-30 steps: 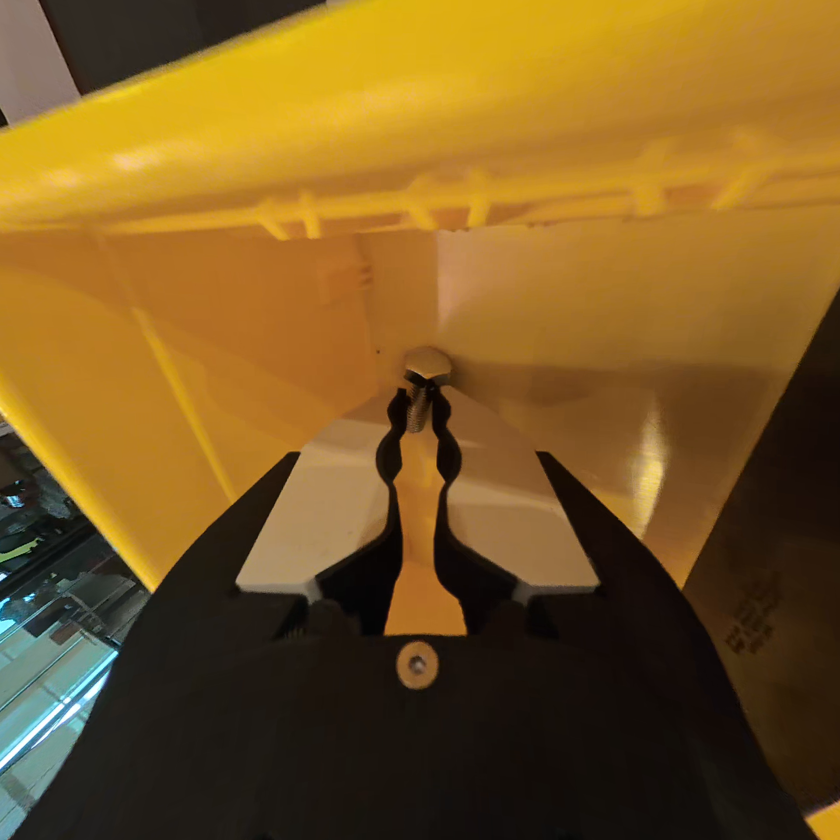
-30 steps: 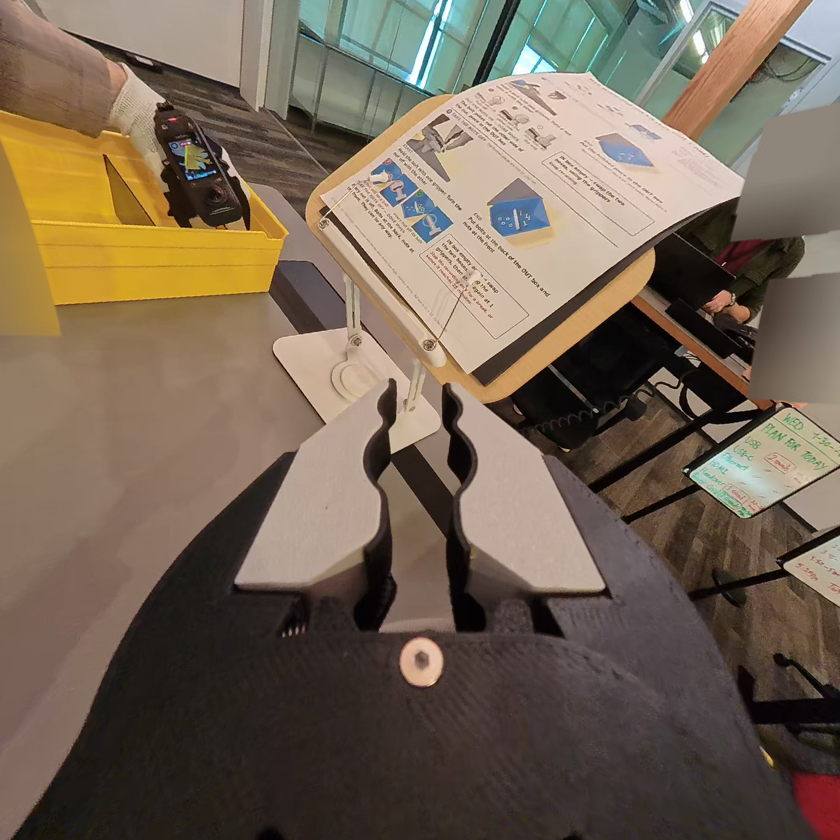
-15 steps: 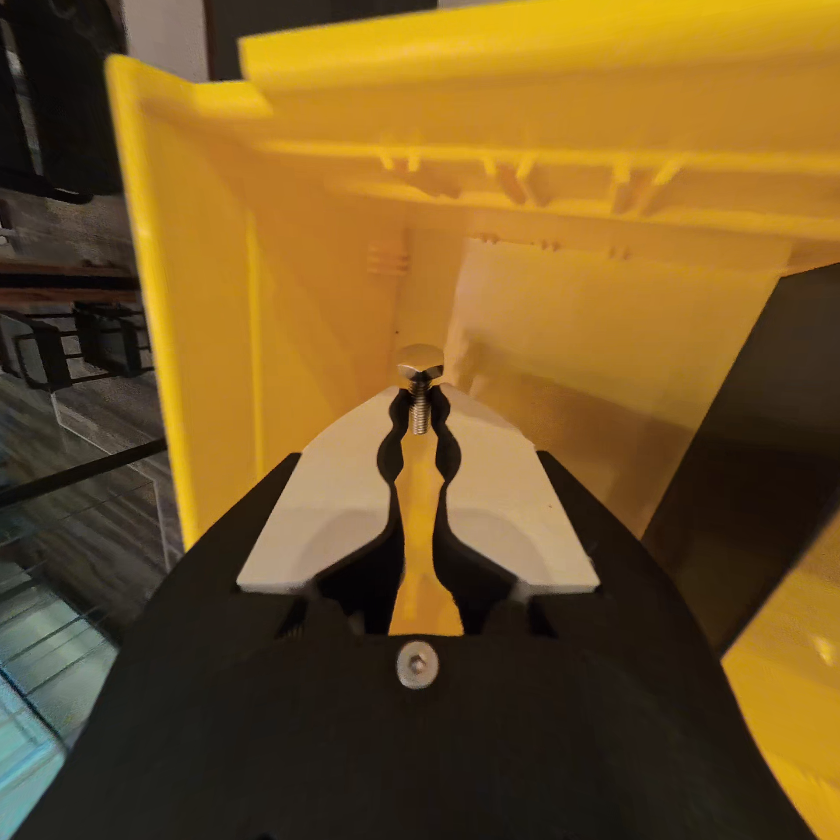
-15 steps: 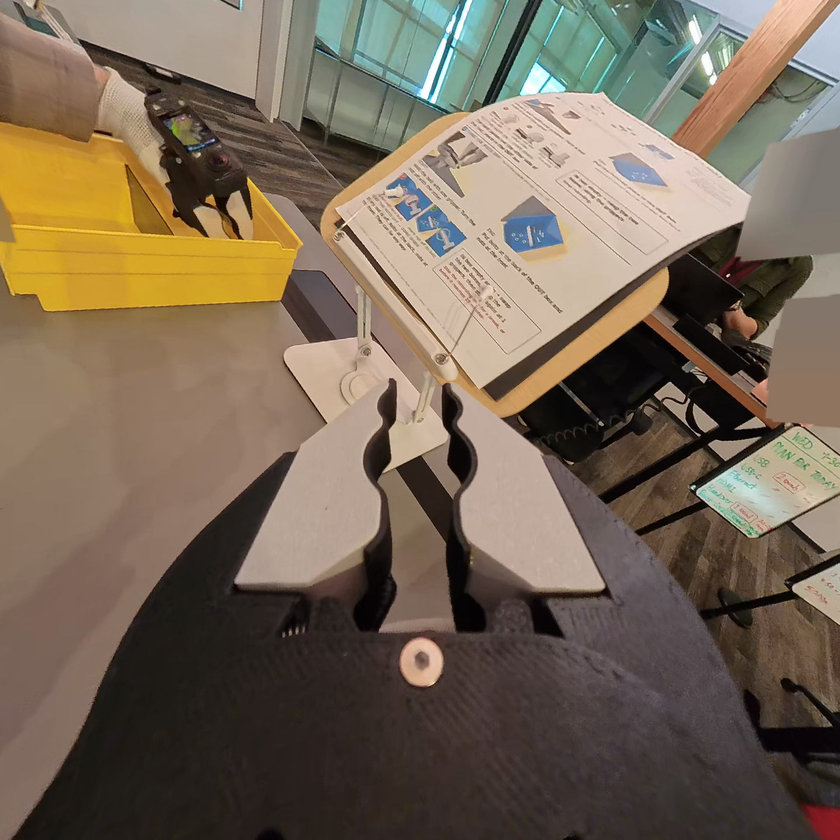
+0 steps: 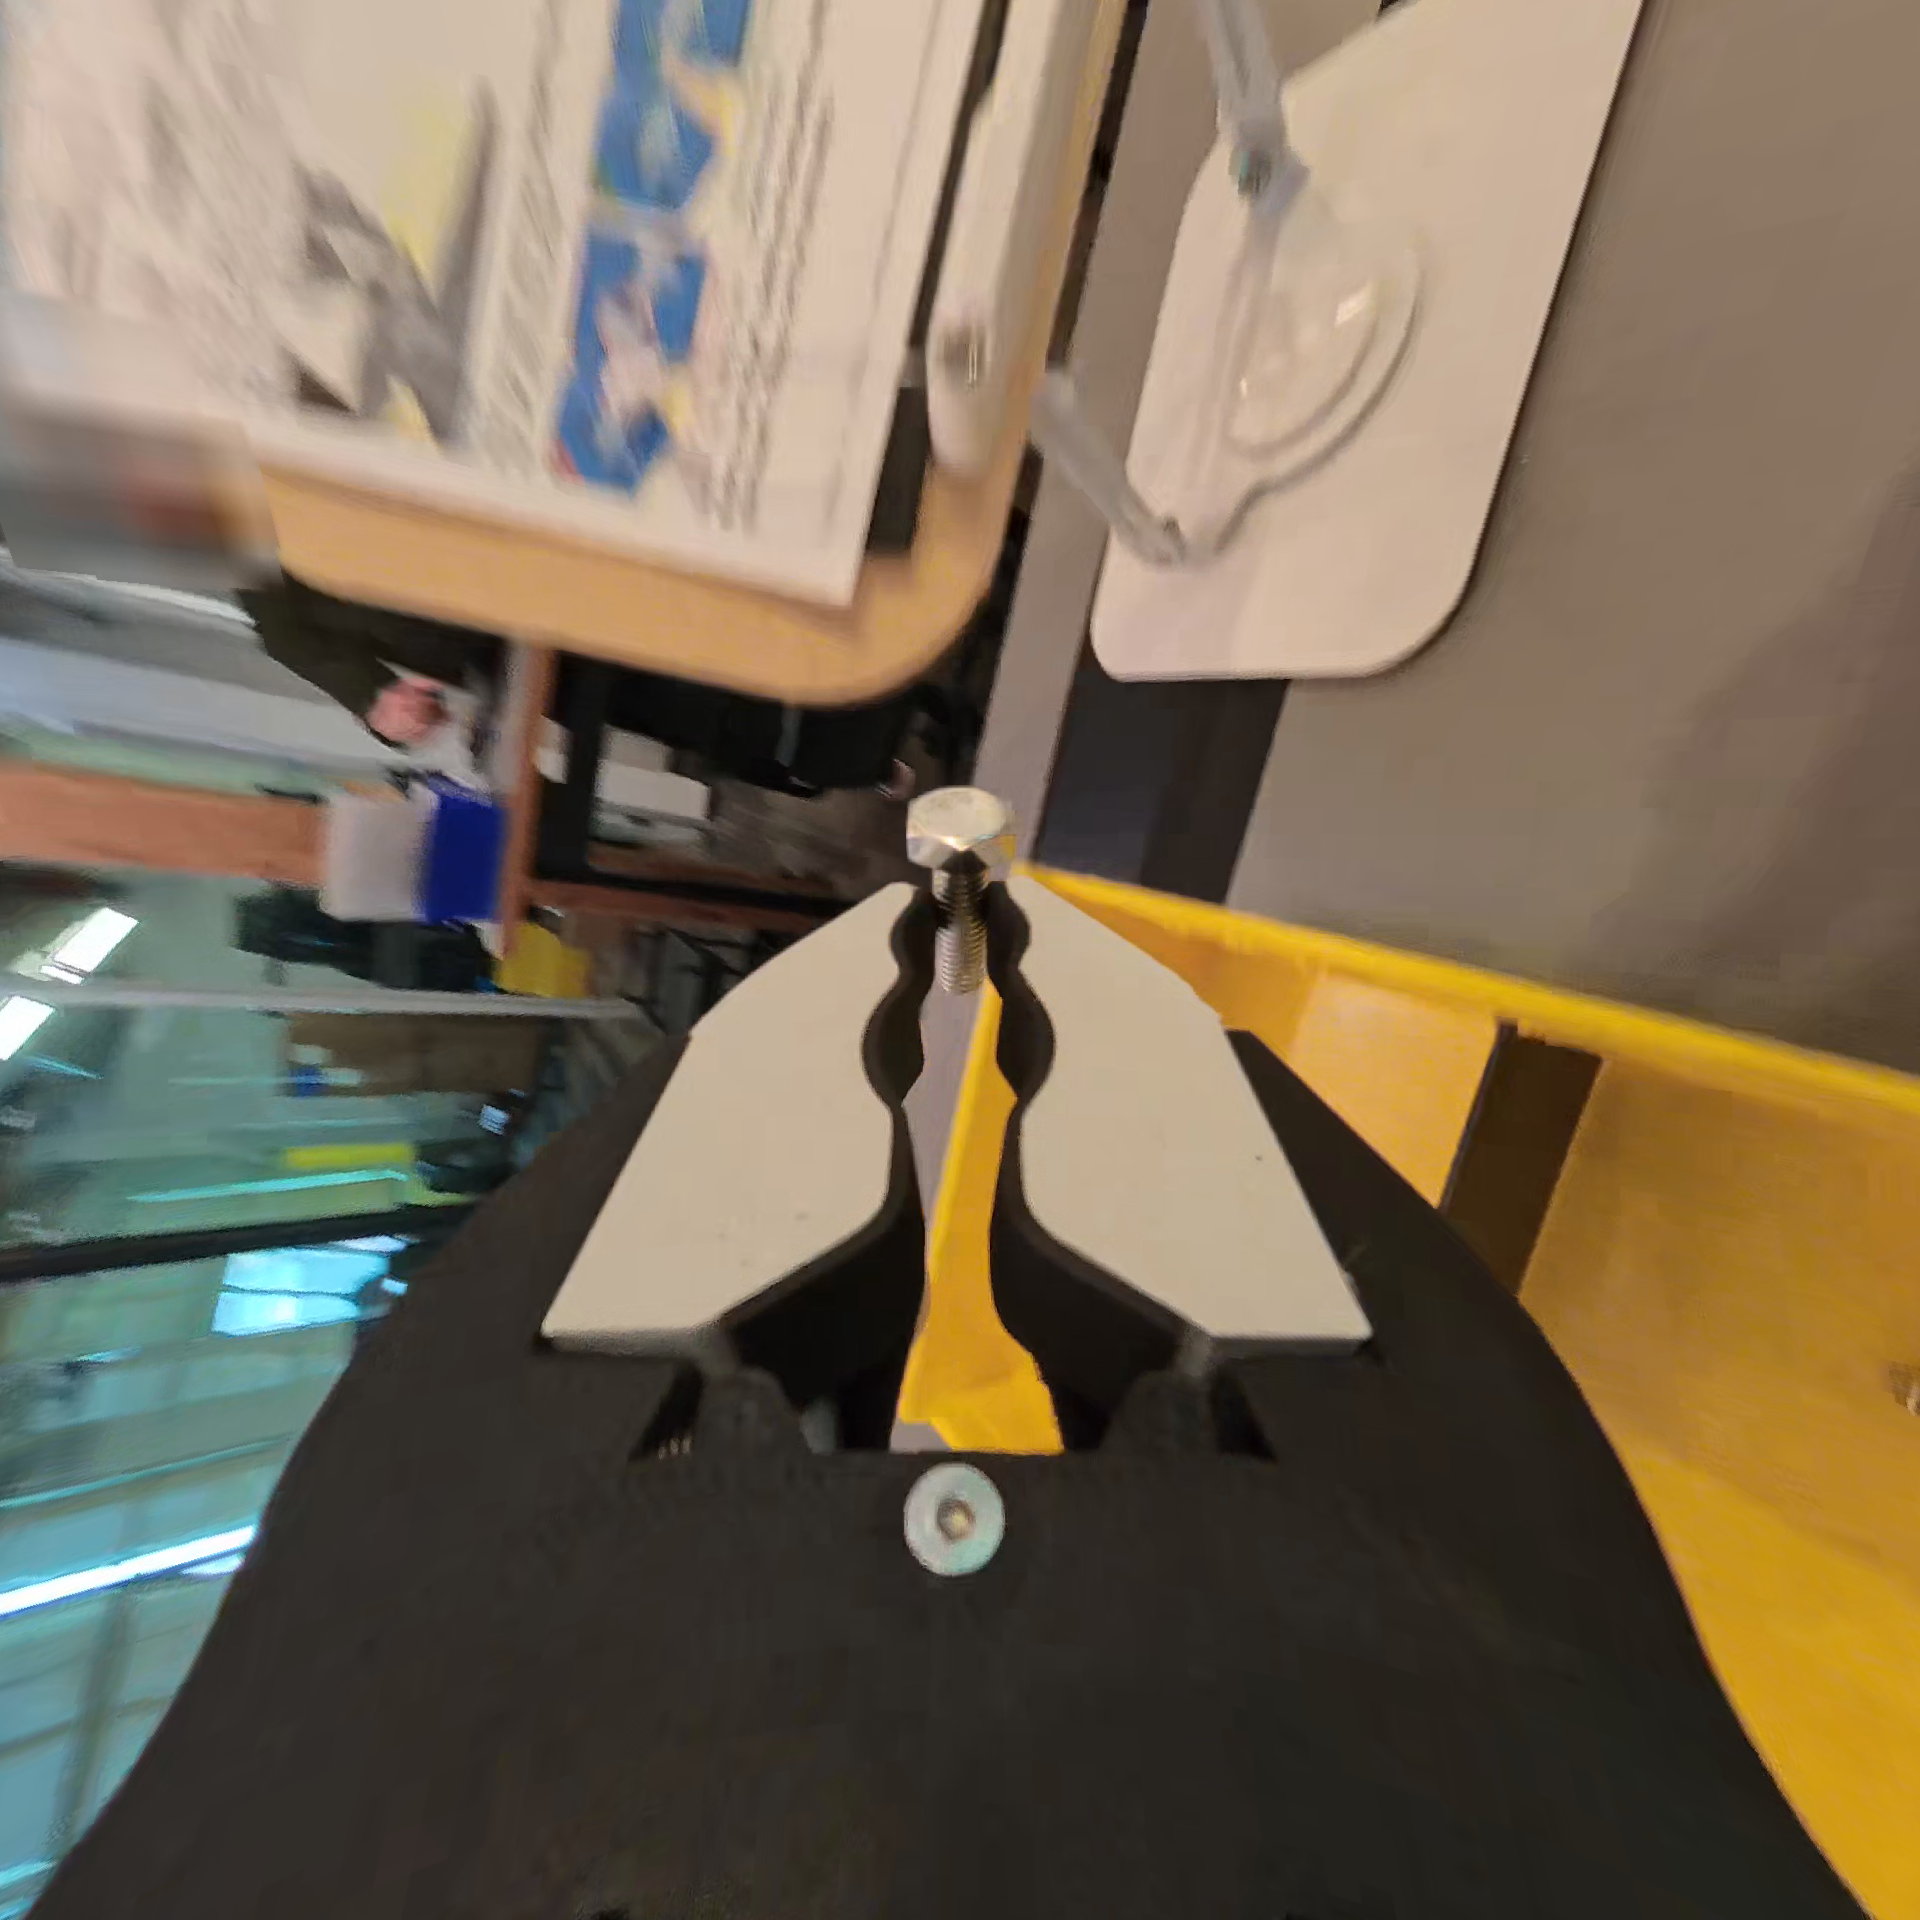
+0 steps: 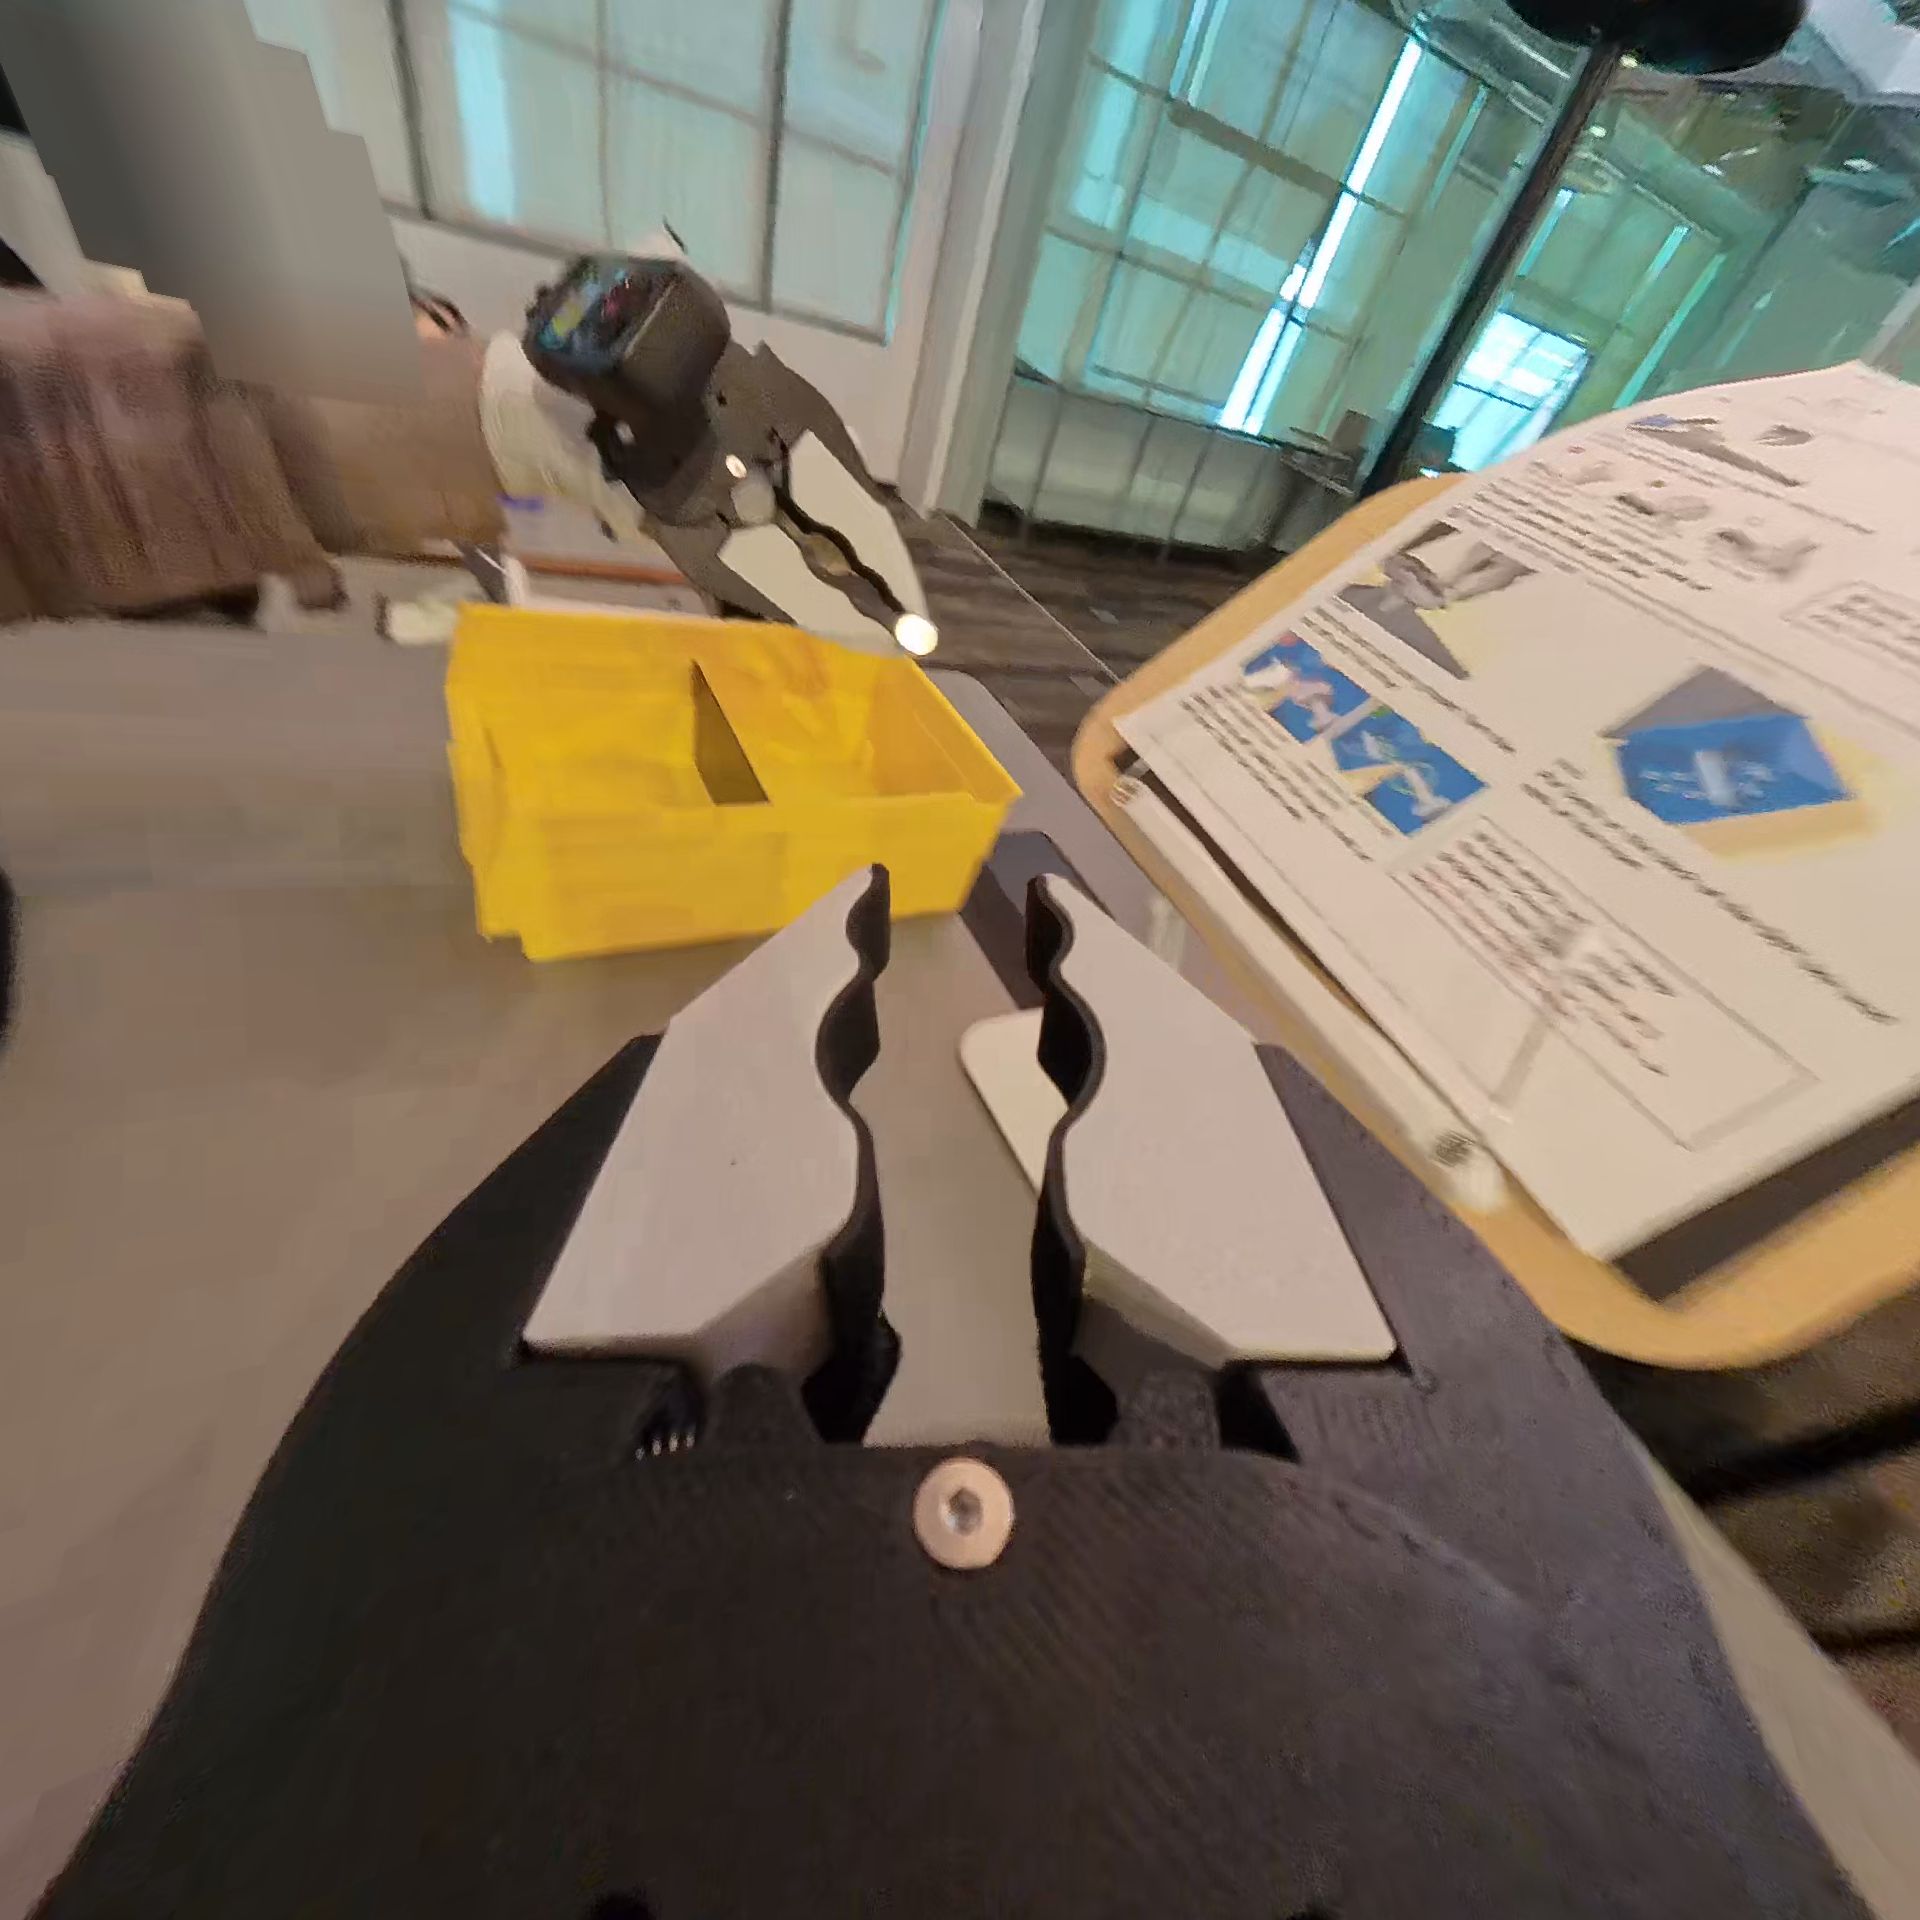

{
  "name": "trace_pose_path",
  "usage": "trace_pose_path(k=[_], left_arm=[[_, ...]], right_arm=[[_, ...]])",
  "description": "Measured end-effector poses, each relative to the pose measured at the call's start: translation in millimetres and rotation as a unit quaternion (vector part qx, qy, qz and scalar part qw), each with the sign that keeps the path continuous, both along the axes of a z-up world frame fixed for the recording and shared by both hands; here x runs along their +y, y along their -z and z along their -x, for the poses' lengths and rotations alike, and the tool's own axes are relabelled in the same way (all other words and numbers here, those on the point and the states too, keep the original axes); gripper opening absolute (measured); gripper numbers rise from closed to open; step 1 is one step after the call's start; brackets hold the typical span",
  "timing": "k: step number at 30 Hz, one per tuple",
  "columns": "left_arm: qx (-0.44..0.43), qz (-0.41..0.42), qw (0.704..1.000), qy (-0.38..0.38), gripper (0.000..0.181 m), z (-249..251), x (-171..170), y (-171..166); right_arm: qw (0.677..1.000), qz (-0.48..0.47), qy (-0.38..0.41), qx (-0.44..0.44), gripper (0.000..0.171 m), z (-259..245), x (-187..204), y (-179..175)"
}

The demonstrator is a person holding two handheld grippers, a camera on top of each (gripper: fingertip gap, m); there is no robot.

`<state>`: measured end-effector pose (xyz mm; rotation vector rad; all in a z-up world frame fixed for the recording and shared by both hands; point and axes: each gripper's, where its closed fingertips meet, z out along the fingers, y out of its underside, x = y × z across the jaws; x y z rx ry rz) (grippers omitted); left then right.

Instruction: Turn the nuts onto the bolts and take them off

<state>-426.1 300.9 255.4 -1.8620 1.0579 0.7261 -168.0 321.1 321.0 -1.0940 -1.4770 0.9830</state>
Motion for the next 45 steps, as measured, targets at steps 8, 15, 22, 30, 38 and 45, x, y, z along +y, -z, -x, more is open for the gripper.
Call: trace_pose_path(k=[8, 15, 22, 30, 38, 45], left_arm=[[0.251, -0.175, 0.944, 0.121, 0.01, -142.4, -5.5, -62.1], [0.412, -0.253, 0.848, 0.218, 0.01, -220.9, -19.3, -70.2], [0.468, -0.266, 0.789, 0.295, 0.01, -260.5, -27.7, -62.5], [0.493, -0.248, 0.765, 0.332, 0.009, -265.4, -30.2, -52.6], [0.439, -0.201, 0.823, 0.299, 0.014, -254.6, -26.2, -47.3], [-0.055, -0.099, 0.98, 0.165, 0.033, -263.4, -33.3, -60.5]], right_arm=[[0.971, 0.209, -0.111, 0.038, 0.032, 31.9, -36.5, 9.3], [0.886, 0.385, -0.245, 0.079, 0.031, 3.7, -29.7, -8.9], [0.836, 0.439, -0.322, 0.065, 0.024, -3.1, -42.8, -7.3], [0.834, 0.44, -0.331, 0.032, 0.009, 6.7, -59.3, 3.1], [0.874, 0.393, -0.272, 0.086, 0.007, 13.9, -43.1, -1.4], [0.922, 0.281, -0.22, 0.148, 0.008, -1.4, -19.0, -9.2]])
